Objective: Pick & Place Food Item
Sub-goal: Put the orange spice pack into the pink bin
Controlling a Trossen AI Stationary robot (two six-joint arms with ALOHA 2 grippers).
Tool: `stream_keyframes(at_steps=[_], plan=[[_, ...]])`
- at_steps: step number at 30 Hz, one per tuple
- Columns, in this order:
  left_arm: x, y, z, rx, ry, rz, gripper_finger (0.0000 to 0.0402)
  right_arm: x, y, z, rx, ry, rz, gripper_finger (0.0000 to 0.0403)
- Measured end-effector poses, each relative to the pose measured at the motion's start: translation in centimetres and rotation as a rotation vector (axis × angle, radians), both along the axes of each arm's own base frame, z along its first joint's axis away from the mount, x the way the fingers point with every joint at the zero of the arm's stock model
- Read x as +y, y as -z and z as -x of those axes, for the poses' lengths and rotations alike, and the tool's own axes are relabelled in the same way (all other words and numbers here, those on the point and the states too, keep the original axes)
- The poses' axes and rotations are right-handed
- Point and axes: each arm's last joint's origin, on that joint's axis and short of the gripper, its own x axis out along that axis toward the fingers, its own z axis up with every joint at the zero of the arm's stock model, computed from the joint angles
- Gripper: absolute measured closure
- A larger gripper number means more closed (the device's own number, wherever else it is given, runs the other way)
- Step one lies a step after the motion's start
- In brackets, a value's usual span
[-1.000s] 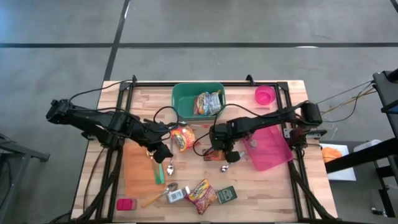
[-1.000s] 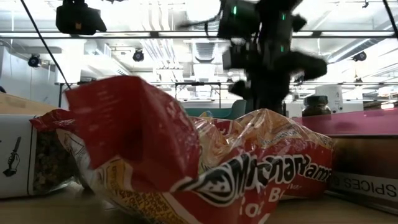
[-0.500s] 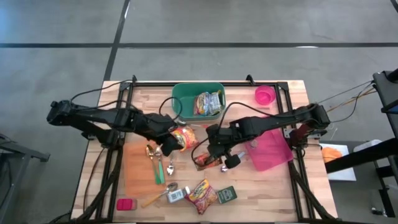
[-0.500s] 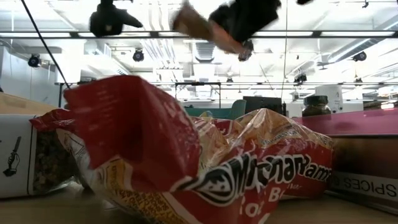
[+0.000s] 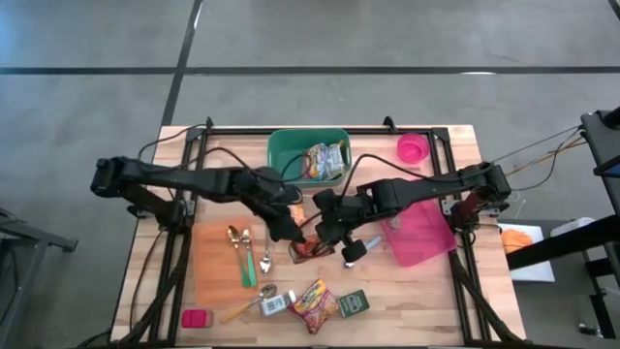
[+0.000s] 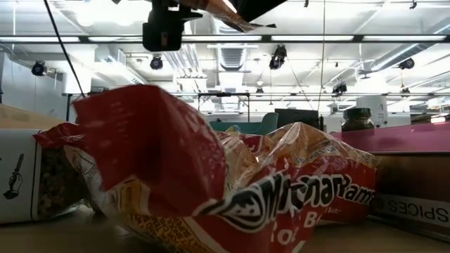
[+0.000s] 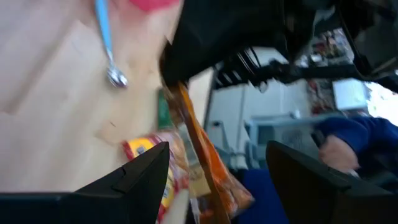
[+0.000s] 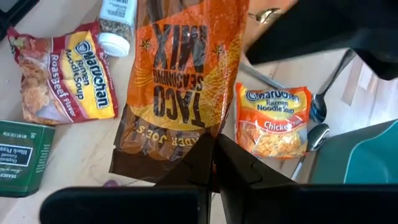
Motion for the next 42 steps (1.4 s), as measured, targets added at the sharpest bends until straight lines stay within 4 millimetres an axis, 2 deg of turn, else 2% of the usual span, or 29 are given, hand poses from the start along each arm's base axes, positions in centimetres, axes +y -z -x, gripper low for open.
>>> stream_keyframes(at_steps=[11,14,18,25,27,36,39,42], plan=[[-0.2,1.8,-1.2,0.085,0.048,0.082,0.0133,0.1,0.0,-0.2,-0.031,0.015,0.001,0.0392],[-0.2,2.0,-1.3,0.092,0.047,0.084,0.0147,0.3,0.0,-0.3,-0.040,0.010,0.000,0.0392],[-0.2,2.0,-1.3,0.089,0.047,0.084,0.0204,0.5,-0.1,-0.3,-0.048,0.005,-0.002,0.0392],[-0.4,1.8,-1.3,0.068,0.099,0.095,0.0361,0.6,-0.8,-0.4,-0.077,0.000,-0.010,0.0392],[-0.4,1.8,-1.3,0.061,0.107,0.100,0.0384,0.7,-1.1,-0.4,-0.084,0.000,-0.014,0.0392],[-0.4,1.4,-1.1,0.041,0.103,0.093,0.0384,0.6,-1.9,-0.2,-0.044,0.161,-0.154,0.0385],[-0.3,1.1,-0.9,0.043,0.084,0.081,0.0385,0.5,-2.2,0.0,-0.024,0.250,-0.223,0.0354],[-0.2,1.0,-0.8,0.041,0.077,0.077,0.0385,0.5,-2.2,0.1,-0.017,0.278,-0.245,0.0306]])
